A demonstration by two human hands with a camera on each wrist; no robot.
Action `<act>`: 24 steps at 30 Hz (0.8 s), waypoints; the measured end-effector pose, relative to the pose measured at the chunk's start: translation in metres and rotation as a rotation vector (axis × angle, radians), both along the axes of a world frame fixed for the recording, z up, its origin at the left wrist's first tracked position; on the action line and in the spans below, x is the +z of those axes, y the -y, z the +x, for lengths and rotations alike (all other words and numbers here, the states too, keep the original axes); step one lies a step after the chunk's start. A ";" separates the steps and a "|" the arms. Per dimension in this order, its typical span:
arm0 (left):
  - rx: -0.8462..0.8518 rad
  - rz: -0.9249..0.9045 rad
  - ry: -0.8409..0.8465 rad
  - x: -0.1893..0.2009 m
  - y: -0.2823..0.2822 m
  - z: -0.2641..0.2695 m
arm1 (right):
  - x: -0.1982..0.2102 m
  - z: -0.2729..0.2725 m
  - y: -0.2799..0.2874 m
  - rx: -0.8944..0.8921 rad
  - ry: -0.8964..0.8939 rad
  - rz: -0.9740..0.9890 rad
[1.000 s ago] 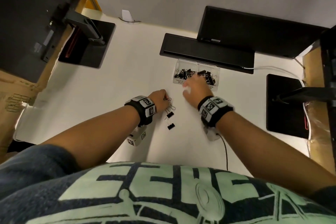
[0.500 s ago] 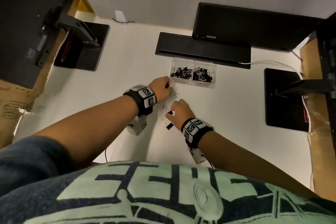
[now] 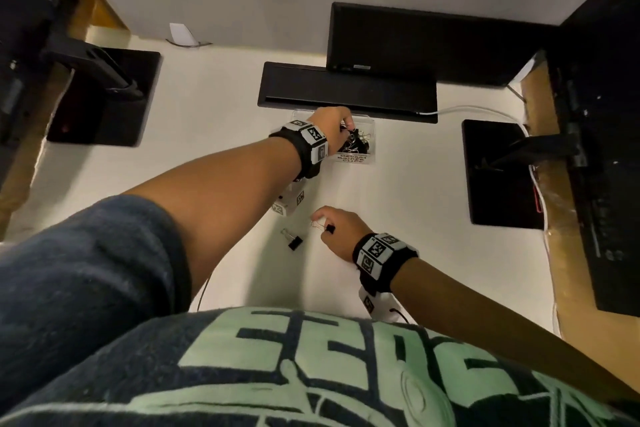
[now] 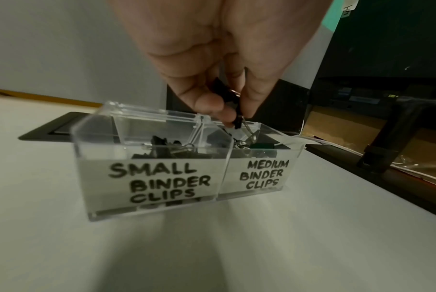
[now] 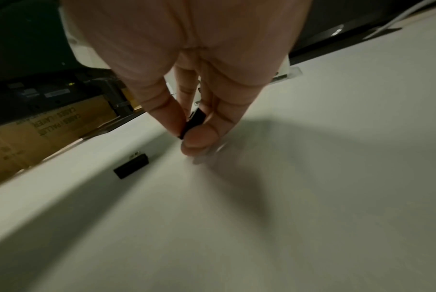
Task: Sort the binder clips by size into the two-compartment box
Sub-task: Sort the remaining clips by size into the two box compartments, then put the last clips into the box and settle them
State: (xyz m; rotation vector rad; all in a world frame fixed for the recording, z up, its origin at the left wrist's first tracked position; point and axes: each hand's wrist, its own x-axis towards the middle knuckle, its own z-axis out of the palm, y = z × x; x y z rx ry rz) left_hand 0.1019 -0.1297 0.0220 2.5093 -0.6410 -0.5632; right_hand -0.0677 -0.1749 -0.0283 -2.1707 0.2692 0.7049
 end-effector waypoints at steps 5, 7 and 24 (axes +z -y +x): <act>-0.149 0.072 0.004 -0.006 0.009 -0.003 | -0.002 -0.005 0.006 -0.126 -0.016 0.045; -0.215 0.063 0.058 -0.007 0.002 -0.006 | -0.001 0.000 0.011 -0.138 -0.007 0.054; -0.504 0.364 -0.245 -0.052 -0.118 -0.094 | 0.041 0.089 0.077 -0.306 0.341 -0.202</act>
